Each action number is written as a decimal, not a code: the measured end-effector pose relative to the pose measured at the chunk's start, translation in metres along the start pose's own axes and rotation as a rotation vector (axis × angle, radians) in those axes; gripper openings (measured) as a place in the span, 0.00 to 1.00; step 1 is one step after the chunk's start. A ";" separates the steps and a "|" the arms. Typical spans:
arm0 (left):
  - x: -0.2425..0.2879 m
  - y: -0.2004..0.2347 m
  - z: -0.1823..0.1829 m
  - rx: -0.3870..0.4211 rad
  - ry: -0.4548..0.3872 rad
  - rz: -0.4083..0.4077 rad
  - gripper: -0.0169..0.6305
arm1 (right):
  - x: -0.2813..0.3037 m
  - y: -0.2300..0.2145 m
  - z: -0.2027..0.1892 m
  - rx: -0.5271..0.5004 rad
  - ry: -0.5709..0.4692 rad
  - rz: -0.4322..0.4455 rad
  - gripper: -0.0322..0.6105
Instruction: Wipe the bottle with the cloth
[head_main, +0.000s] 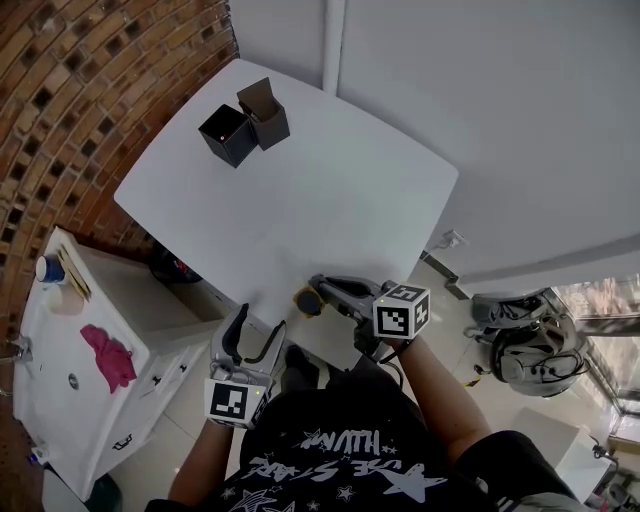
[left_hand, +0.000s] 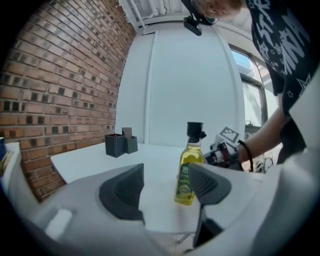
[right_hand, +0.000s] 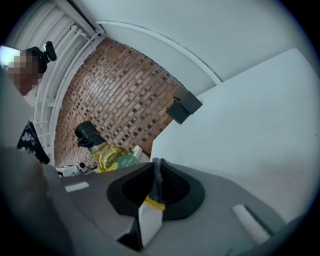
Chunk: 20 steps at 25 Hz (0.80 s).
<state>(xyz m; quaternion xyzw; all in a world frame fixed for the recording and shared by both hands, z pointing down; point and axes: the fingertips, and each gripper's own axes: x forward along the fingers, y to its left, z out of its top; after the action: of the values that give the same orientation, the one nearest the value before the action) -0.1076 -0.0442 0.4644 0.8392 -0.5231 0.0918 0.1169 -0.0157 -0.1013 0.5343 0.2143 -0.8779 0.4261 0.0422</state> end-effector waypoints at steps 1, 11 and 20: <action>-0.001 0.001 0.001 -0.008 0.005 0.011 0.46 | 0.002 -0.002 -0.003 -0.011 0.013 -0.007 0.11; -0.005 0.009 0.003 -0.057 -0.038 0.067 0.42 | 0.008 -0.014 -0.017 -0.080 0.058 -0.073 0.11; -0.011 0.014 0.015 -0.070 -0.067 0.097 0.40 | 0.008 -0.018 -0.019 -0.108 0.057 -0.111 0.11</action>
<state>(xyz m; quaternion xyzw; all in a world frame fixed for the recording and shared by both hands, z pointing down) -0.1244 -0.0451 0.4489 0.8109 -0.5696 0.0507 0.1242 -0.0177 -0.0991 0.5616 0.2480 -0.8848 0.3811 0.1023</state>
